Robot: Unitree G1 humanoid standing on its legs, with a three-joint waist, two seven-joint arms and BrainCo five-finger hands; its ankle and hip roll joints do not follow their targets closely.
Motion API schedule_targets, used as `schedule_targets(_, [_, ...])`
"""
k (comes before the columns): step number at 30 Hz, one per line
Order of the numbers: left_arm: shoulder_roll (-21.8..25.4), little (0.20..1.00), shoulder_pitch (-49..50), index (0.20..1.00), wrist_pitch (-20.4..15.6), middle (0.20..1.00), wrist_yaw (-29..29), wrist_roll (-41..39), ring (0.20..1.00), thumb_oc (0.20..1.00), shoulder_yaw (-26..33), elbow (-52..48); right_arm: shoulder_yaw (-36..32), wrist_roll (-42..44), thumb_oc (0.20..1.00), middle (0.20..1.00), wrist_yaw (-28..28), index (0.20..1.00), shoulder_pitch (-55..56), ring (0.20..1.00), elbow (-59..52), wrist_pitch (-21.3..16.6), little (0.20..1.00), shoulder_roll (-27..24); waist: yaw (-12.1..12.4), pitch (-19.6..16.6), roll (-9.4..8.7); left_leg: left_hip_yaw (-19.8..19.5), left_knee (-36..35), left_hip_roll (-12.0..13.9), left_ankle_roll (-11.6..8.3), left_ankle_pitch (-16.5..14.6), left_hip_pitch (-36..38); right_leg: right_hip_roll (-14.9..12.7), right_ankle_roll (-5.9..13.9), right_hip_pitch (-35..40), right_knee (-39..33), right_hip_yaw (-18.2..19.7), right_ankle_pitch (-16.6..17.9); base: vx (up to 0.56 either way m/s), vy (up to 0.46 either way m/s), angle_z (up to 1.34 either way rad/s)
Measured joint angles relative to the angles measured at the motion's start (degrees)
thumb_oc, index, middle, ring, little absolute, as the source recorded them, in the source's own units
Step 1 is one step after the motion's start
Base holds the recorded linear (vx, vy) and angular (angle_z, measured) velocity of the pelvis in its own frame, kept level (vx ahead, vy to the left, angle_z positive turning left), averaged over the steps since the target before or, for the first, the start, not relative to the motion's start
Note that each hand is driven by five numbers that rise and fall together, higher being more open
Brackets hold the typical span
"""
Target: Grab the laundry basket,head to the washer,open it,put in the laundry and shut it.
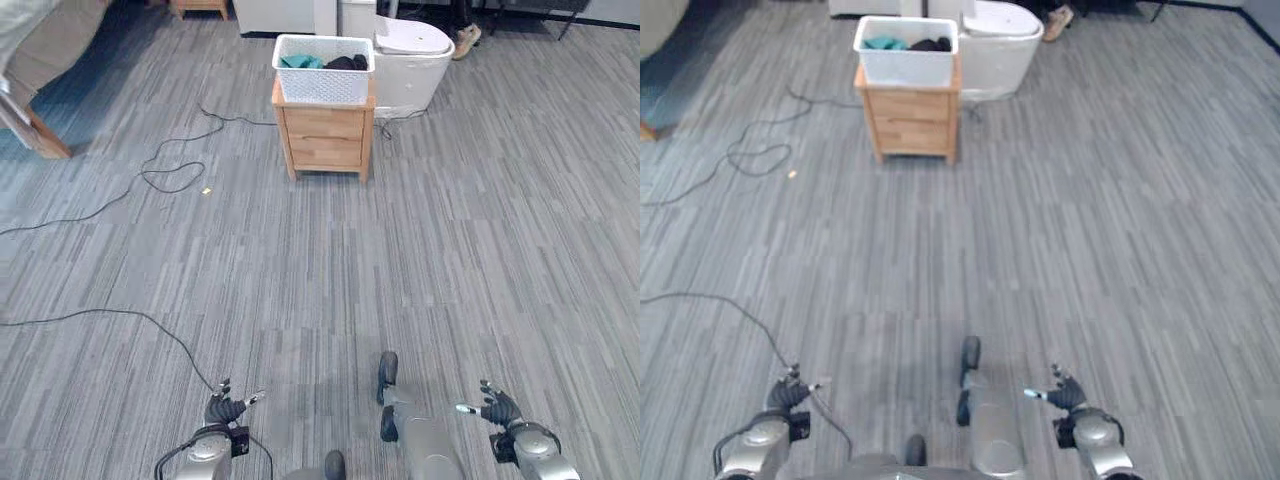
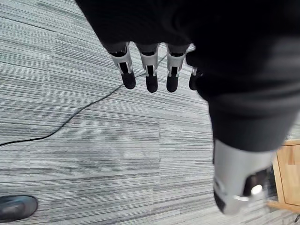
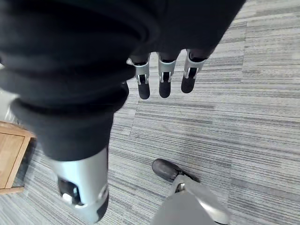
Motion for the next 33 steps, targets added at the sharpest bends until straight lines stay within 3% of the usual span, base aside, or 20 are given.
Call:
schedule_targets(2, [-0.7,1.0,0.2,1.0,0.1,1.0,-0.1,0.0,1.0,1.0,0.0,0.3,-0.8,0.0,1.0,1.0,0.0,1.0,-0.2,1.0,0.6,0.0,1.0,0.0,-0.5,-0.5,1.23,0.1,4.3,1.2,-2.68,-0.2,-0.8,0.3,-0.85,2.3,-0.5,-1.2,3.0,0.34,-0.24,0.65])
schedule_targets(3, [-1.3,1.0,0.2,1.0,0.0,1.0,-0.5,0.0,1.0,1.0,-0.3,0.1,-2.1,0.1,1.0,1.0,-0.1,1.0,-0.2,1.0,0.6,0.0,1.0,-0.1,-0.8,-0.9,1.7,0.9,11.4,1.8,-5.11,1.3,-2.4,0.7,-1.95,5.5,-1.7,-1.7,3.7,0.23,-0.176,0.65])
schedule_targets(5, [-1.6,1.0,0.2,1.0,0.0,1.0,-0.6,0.0,1.0,1.0,-0.3,0.3,-2.2,0.1,1.0,1.0,-0.2,1.0,-0.3,1.0,0.5,-0.1,1.0,-0.8,-0.7,-1.7,1.38,3.7,23.4,2.1,-8.14,2.1,-6.6,1.4,-7.7,9.2,-3.7,-1.2,5.3,0.18,-0.147,0.25])
schedule_targets(6, [-1.7,1.0,0.4,1.0,0.0,1.0,-0.7,0.0,1.0,1.0,-0.5,0.2,-2.1,0.2,1.0,1.0,-0.5,1.0,-1.0,1.0,0.3,-0.3,1.0,-1.3,-0.1,-2.1,0.83,4.2,27.3,2.7,-9.04,1.8,-9.7,1.8,-9.56,9.8,-4.3,-0.5,3.9,0.19,-0.113,0.06])
schedule_targets(7, [-1.4,1.0,-0.7,1.0,0.0,1.0,-0.8,0.0,1.0,1.0,-1.0,0.2,-2.2,0.3,1.0,1.0,-1.2,1.0,-2.8,1.0,0.1,-0.6,1.0,-1.6,0.1,-2.6,0.66,8.5,33.1,4.5,-8.04,1.1,-16.9,2.0,-10.64,11.1,-6.7,-1.0,3.0,0.23,-0.09,0.01])
schedule_targets(8, [-1.3,1.0,-2.2,1.0,0.0,1.0,-0.9,0.0,1.0,1.0,-1.1,0.2,-2.2,0.3,1.0,1.0,-1.5,1.0,-3.7,1.0,0.1,-0.5,1.0,-1.7,1.0,-2.1,-0.07,10.7,30.6,4.6,-6.93,0.3,-19.2,2.0,-10.22,12.3,-8.3,-0.8,4.4,0.25,-0.064,-0.01])
schedule_targets(11, [-0.7,1.0,-2.9,1.0,0.0,1.0,-1.0,0.1,1.0,1.0,-2.3,0.0,-2.0,0.4,1.0,1.0,-1.6,1.0,-4.8,1.0,-0.4,-0.8,1.0,-1.4,1.1,-1.4,-1.97,11.5,18.9,5.0,-6.66,1.9,-24.0,2.5,-9.96,17.4,-10.8,-1.0,2.8,0.31,-0.017,-0.03])
schedule_targets(12, [-0.4,1.0,-2.9,1.0,-0.1,1.0,-1.0,0.2,1.0,1.0,-2.3,-0.8,-2.0,0.4,1.0,1.0,-1.9,1.0,-5.0,1.0,-0.2,-0.8,1.0,-1.3,1.4,-0.9,-2.67,11.3,9.1,6.0,-7.1,7.1,-26.3,3.8,-7.86,19.0,-12.1,-0.8,0.9,0.39,0.028,-0.07])
schedule_targets(13, [-0.2,1.0,-2.7,1.0,0.0,1.0,-0.9,0.2,1.0,1.0,-2.2,-1.0,-1.9,0.4,1.0,1.0,-2.1,1.0,-5.3,1.0,0.3,-0.8,1.0,-1.1,1.5,-0.7,-1.82,11.3,4.1,7.0,-7.47,10.4,-27.3,5.0,-7.09,19.9,-12.1,-0.6,-0.1,0.4,0.043,-0.24])
schedule_targets(16, [0.4,1.0,-1.5,1.0,0.2,1.0,-0.9,0.2,1.0,1.0,-1.5,-0.8,-1.2,0.3,1.0,1.0,-2.8,1.0,-4.6,1.0,1.5,-0.6,1.0,-0.6,2.0,0.0,-1.41,10.1,-3.6,9.7,-8.25,16.7,-30.3,7.6,-6.75,24.1,-12.0,0.8,-3.4,0.48,0.103,-0.29])
schedule_targets(17, [0.4,1.0,-1.4,1.0,0.3,1.0,-0.8,0.2,1.0,1.0,-1.4,-0.6,-1.1,0.3,1.0,1.0,-2.8,1.0,-4.5,1.0,2.4,-0.4,1.0,-0.6,2.3,0.0,-1.25,10.2,-4.6,9.9,-7.64,17.4,-29.9,7.9,-7.82,25.0,-11.7,1.2,-3.2,0.49,0.143,-0.43])
schedule_targets(19, [0.6,1.0,-1.2,1.0,0.2,1.0,-0.8,0.2,1.0,1.0,-1.2,-0.5,-1.2,0.2,1.0,1.0,-2.8,1.0,-3.9,1.0,2.6,-0.3,1.0,-0.7,3.6,-0.1,-1.34,10.1,-4.4,9.8,-6.94,18.3,-30.3,7.3,-7.38,27.1,-11.7,3.3,-5.2,0.56,0.192,-0.51])
schedule_targets(22, [0.6,1.0,-0.2,1.0,0.3,1.0,-0.7,0.3,1.0,1.0,1.2,0.8,-1.1,0.0,1.0,1.0,-2.6,1.0,-3.5,1.0,2.7,-0.1,1.0,-0.6,4.4,-0.4,-1.17,11.7,-2.9,9.6,-6.58,18.7,-25.6,5.2,-4.59,33.0,-11.6,6.1,-9.5,0.55,0.214,-0.47])
schedule_targets(23, [0.8,1.0,0.1,1.0,0.4,1.0,-0.6,0.3,1.0,1.0,1.2,1.0,-1.1,0.0,1.0,1.0,-2.6,1.0,-3.1,1.0,2.9,-0.1,1.0,-0.3,4.3,-0.7,-1.87,13.0,-1.4,8.8,-5.36,21.0,-24.2,3.6,-3.1,34.1,-10.1,6.6,-11.4,0.44,0.184,-0.5])
schedule_targets(24, [0.9,1.0,0.9,1.0,0.4,1.0,-0.5,0.3,1.0,1.0,1.1,0.7,-0.9,-0.1,1.0,1.0,-2.4,1.0,-2.5,1.0,2.7,-0.2,1.0,-0.1,4.9,-1.5,-2.07,14.4,-0.1,8.3,-1.74,23.9,-23.8,2.2,-1.18,33.1,-6.1,7.1,-12.9,0.41,0.181,-0.33])
schedule_targets(25, [1.5,1.0,0.6,1.0,0.4,1.0,-0.5,0.3,1.0,1.0,1.0,0.7,-0.7,-0.1,1.0,1.0,-2.3,1.0,-2.6,1.0,2.1,-0.1,1.0,0.5,5.0,-2.2,-3.26,14.8,0.9,6.6,-1.32,21.8,-23.6,0.8,-0.62,32.2,-3.2,6.9,-13.1,0.48,0.243,-0.28])
schedule_targets(28, [3.0,1.0,-1.6,1.0,0.4,1.0,-0.4,0.4,1.0,1.0,-0.3,1.2,0.3,-0.4,1.0,1.0,-1.5,1.0,-2.8,1.0,-0.9,-0.2,1.0,1.7,4.3,-2.4,-3.7,16.1,0.9,4.1,1.22,19.1,-20.1,-4.6,0.55,18.3,27.2,7.5,-13.9,0.26,0.144,-0.03])
schedule_targets(30, [3.6,1.0,-2.7,1.0,0.2,1.0,-0.4,0.4,1.0,1.0,-1.0,0.8,0.3,-0.4,1.0,1.0,-1.4,1.0,-2.8,1.0,-1.9,-0.4,1.0,2.1,4.2,-2.4,-4.29,16.3,1.0,2.4,1.23,19.1,-18.7,-6.4,0.58,14.3,31.1,8.6,-13.9,0.37,0.173,0.03])
schedule_targets(31, [3.5,1.0,-2.6,1.0,0.1,1.0,-0.1,0.4,1.0,1.0,-1.4,-0.4,0.9,-0.6,1.0,1.0,-1.2,1.0,-3.7,1.0,-2.2,-0.4,1.0,1.9,4.3,-1.8,-2.79,16.8,-0.2,2.8,3.09,14.6,-15.8,-6.6,0.75,10.0,33.7,7.7,-14.2,0.36,0.091,-0.48])
schedule_targets(33, [4.1,1.0,-1.5,1.0,0.6,1.0,0.2,0.4,1.0,1.0,-1.1,0.3,1.8,-1.6,1.0,1.0,-1.3,1.0,-5.5,1.0,-2.2,-0.6,1.0,3.2,3.2,-1.3,-2.81,18.0,-1.8,0.8,2.39,14.7,-12.3,-8.2,0.73,3.7,32.4,6.3,-14.3,0.43,0.049,-0.3])
